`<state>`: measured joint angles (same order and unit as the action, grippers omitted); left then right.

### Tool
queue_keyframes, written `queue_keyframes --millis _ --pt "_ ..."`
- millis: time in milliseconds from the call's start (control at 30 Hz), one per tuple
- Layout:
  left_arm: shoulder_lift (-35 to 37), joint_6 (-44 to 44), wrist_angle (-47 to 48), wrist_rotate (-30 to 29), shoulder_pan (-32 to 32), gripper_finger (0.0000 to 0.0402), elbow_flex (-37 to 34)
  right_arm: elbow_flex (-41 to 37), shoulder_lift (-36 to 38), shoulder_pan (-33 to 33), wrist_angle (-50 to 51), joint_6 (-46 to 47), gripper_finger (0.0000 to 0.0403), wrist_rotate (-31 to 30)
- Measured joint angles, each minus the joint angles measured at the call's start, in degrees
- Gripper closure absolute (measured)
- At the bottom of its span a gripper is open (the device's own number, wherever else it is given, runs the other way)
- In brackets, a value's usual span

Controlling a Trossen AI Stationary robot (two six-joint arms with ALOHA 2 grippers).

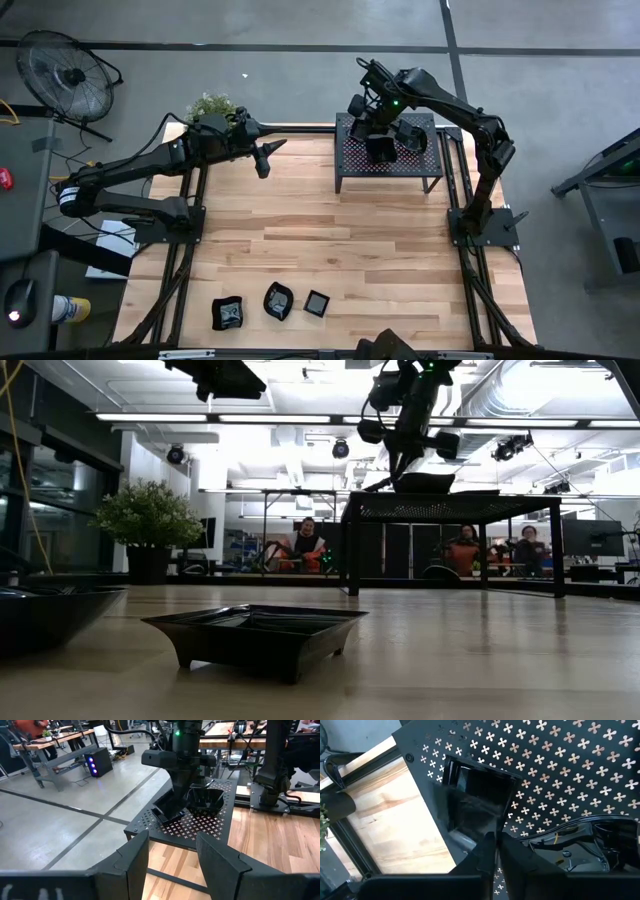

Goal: Pick & Place Mini shaped plates
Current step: Stack the black square plate on top of the black square plates on the shelf

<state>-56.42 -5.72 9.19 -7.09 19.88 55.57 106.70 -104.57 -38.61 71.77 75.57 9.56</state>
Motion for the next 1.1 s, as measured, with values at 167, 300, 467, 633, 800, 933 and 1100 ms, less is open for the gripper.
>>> queue_keyframes --millis 167,300,467,633,800,933,1100 --pt "0.00 0.00 0.00 0.00 0.00 0.0240 0.00 0.00 0.00 0.01 0.01 0.29 0.0349 -1.15" --pt "0.00 0.00 0.00 0.00 0.01 0.0240 0.00 0.00 0.00 0.00 -0.01 -0.24 0.0330 -0.93" --pt "0.03 0.00 0.10 0.07 0.00 0.0240 0.00 0.00 0.45 -0.13 -0.06 -3.99 0.0316 -0.96" --pt "0.81 0.01 1.49 0.09 0.00 0.0240 0.00 0.00 3.24 -0.13 -0.42 -9.72 0.0307 -2.64" --pt "1.62 0.02 1.73 0.09 0.00 0.0240 0.00 0.02 6.65 -0.13 -0.51 -17.92 0.0304 -3.68" --pt "2.66 0.24 2.83 1.16 0.00 0.0240 0.02 0.02 8.62 1.17 -0.28 -25.09 0.0304 -4.32" --pt "3.58 2.75 6.16 1.79 0.00 0.0240 0.02 0.04 9.46 5.60 0.41 -32.52 0.0304 -7.72"
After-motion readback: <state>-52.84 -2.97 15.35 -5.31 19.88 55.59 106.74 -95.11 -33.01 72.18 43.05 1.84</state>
